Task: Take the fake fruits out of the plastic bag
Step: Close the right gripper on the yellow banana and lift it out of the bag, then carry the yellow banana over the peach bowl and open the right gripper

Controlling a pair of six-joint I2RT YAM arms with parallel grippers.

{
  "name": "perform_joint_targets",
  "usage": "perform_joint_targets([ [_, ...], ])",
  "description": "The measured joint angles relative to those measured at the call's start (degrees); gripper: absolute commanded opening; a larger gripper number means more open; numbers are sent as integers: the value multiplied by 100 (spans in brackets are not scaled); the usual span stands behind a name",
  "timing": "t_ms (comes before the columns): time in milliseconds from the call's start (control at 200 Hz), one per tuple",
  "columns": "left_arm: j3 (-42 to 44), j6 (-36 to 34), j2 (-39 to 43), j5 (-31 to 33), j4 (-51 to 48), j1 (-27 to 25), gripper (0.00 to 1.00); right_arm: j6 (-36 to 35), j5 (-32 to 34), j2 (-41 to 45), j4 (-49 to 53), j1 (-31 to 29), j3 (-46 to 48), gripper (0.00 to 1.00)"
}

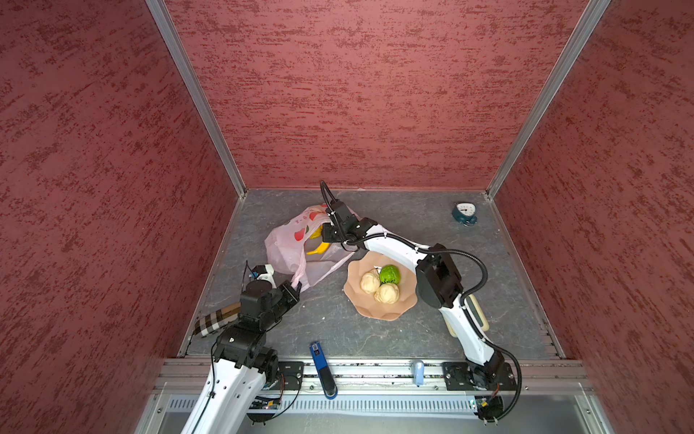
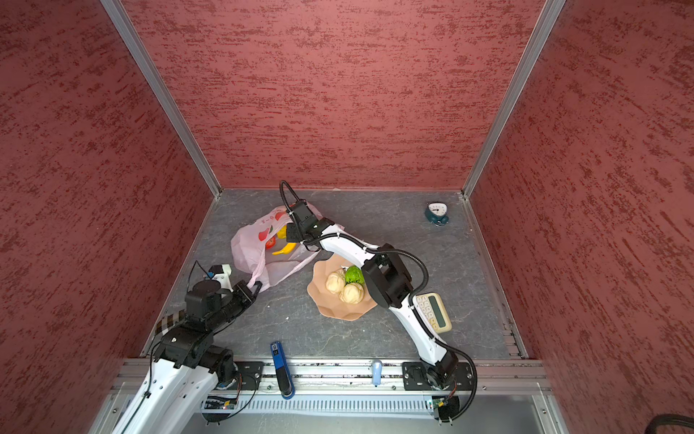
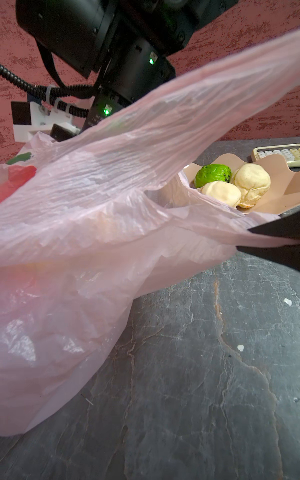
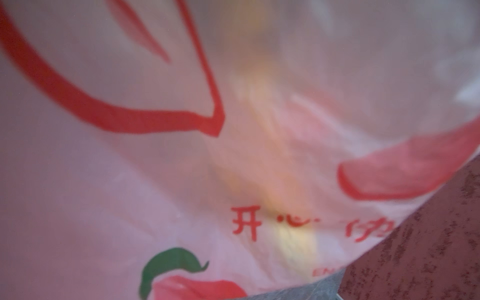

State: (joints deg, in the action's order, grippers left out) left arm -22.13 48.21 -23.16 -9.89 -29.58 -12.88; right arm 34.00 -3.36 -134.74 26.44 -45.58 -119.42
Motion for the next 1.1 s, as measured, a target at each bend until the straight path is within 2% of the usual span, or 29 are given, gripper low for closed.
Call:
perform_joint_targets([
  [346, 188, 90, -570, 317, 901, -98, 6, 20, -1097, 975, 52, -33, 1005, 29],
  [591, 68, 13, -737, 483, 1126, -107, 6, -247, -1768, 1510, 680, -35, 1838, 30],
  [852, 13, -66, -883, 551, 1327, -122, 6, -859, -2039, 2334, 1585, -35, 2031, 30],
  [1097, -369, -275, -1204, 575, 1344, -122, 6, -1095, -1860, 3617, 2022, 76, 2579, 30],
])
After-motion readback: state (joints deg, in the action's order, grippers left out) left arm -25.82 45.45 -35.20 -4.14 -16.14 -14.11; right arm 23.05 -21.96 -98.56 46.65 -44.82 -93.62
